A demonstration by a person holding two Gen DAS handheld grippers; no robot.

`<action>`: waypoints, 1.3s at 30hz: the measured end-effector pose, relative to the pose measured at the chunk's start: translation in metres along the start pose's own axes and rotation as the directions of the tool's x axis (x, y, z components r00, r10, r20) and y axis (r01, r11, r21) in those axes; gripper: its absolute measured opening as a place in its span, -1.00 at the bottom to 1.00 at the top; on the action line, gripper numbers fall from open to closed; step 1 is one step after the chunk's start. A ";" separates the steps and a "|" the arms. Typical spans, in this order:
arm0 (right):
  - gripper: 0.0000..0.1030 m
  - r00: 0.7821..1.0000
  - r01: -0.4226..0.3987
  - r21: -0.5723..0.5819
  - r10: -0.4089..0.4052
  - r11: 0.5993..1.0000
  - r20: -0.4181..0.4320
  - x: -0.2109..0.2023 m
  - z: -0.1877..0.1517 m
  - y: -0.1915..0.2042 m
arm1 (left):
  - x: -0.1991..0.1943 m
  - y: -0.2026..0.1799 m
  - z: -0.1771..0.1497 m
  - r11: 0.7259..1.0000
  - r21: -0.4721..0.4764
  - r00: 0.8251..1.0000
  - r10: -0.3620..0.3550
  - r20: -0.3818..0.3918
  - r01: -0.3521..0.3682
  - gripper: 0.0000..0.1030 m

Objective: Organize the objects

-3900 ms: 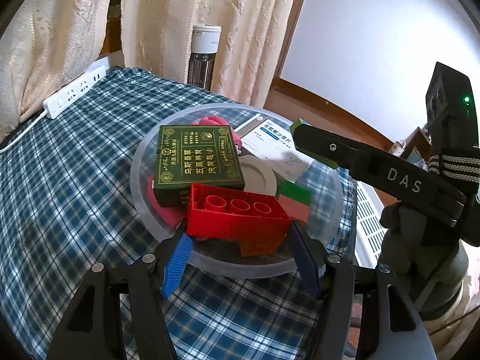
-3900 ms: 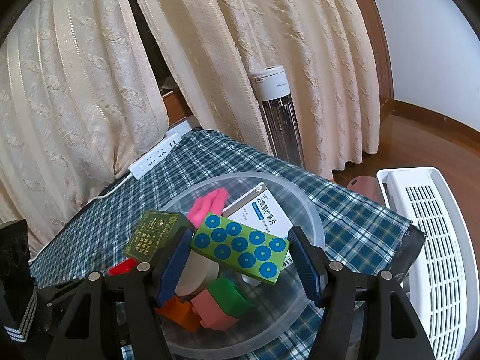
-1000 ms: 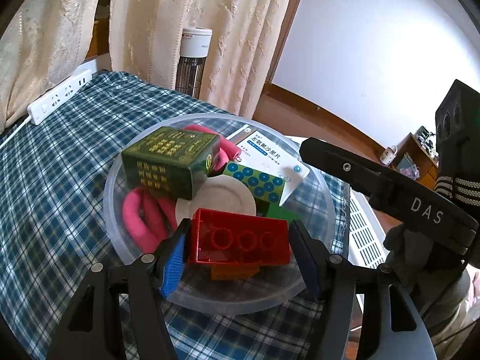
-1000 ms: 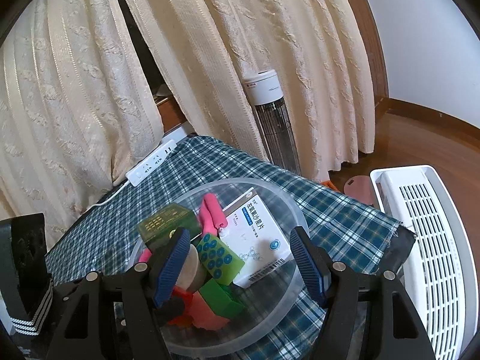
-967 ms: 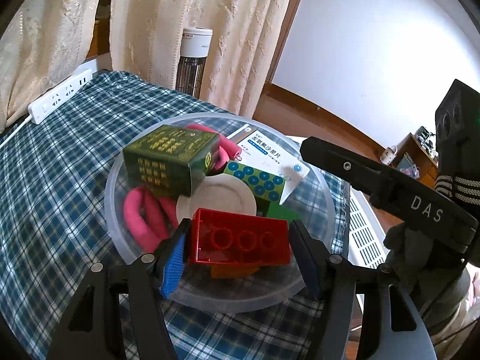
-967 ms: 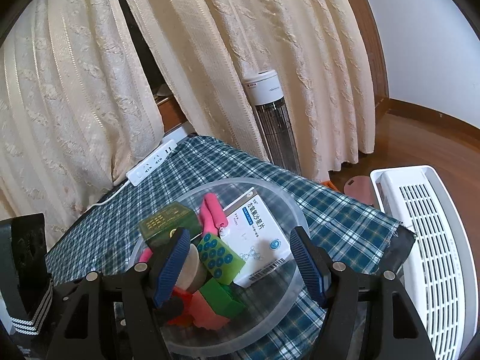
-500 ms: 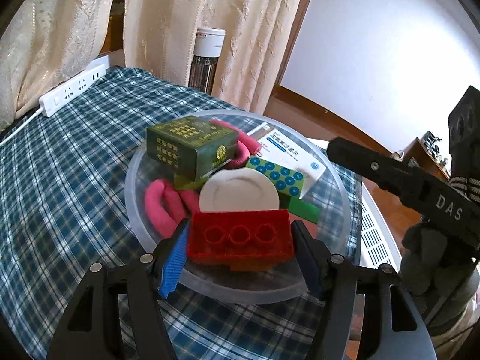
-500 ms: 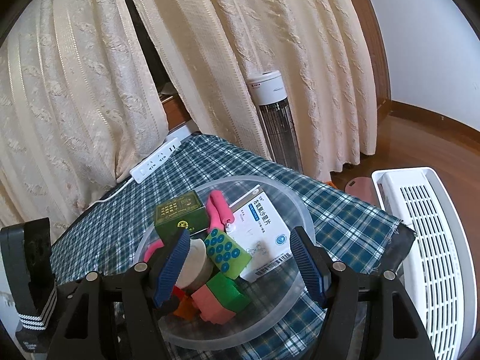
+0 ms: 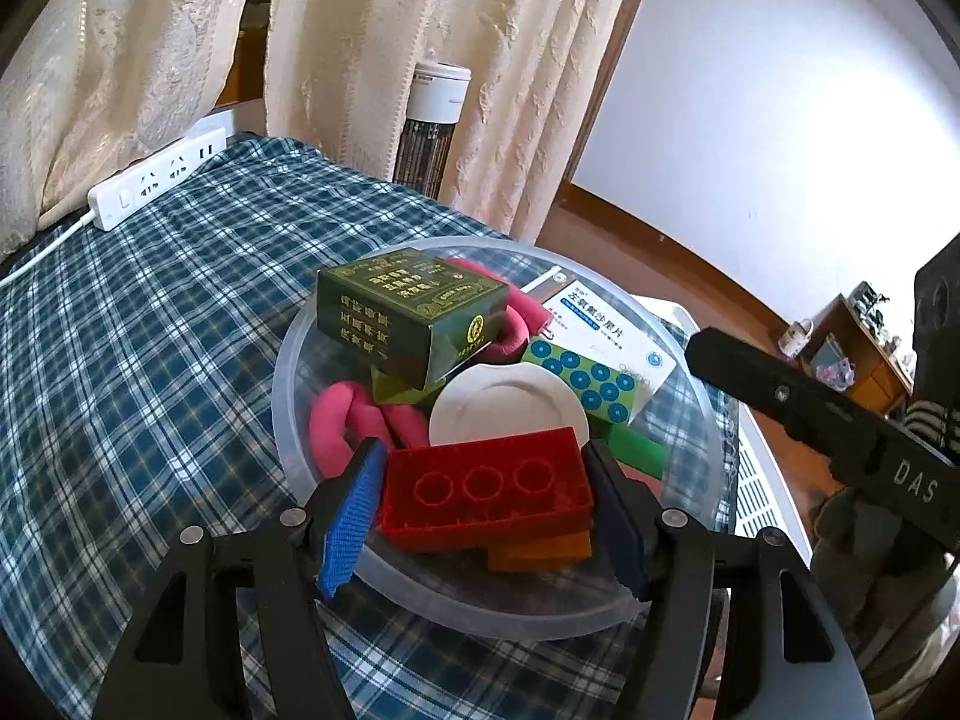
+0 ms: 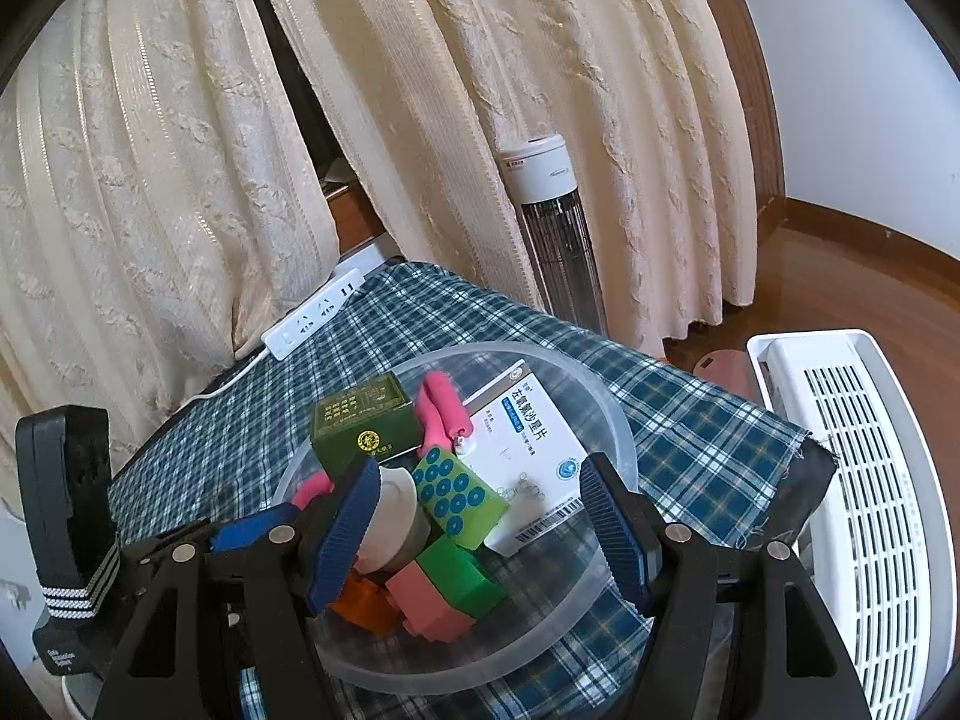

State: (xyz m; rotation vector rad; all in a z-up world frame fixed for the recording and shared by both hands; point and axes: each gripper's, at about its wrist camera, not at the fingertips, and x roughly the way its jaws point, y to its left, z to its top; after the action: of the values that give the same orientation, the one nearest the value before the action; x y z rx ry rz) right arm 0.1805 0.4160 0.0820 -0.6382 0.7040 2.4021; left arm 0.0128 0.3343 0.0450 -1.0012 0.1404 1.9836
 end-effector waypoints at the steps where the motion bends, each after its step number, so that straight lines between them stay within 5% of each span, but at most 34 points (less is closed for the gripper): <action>1: 0.41 1.000 -0.001 -0.002 0.001 1.000 -0.001 0.000 0.000 0.000 | -0.001 0.000 0.000 1.000 -0.003 1.000 -0.001 0.003 0.001 0.31; 20: 0.42 1.000 -0.014 -0.032 0.013 0.999 -0.019 -0.003 -0.006 0.006 | -0.041 0.011 -0.015 1.000 -0.004 0.999 0.019 0.036 -0.019 0.38; 39: 0.46 1.000 -0.020 -0.034 0.019 0.999 -0.023 -0.010 -0.013 0.007 | -0.024 0.010 -0.017 1.000 -0.005 1.000 0.020 0.022 -0.019 0.59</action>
State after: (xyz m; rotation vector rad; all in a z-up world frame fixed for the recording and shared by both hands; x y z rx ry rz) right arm 0.1875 0.3994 0.0805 -0.6765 0.6829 2.4333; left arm 0.0219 0.3046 0.0476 -0.9842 0.1344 2.0127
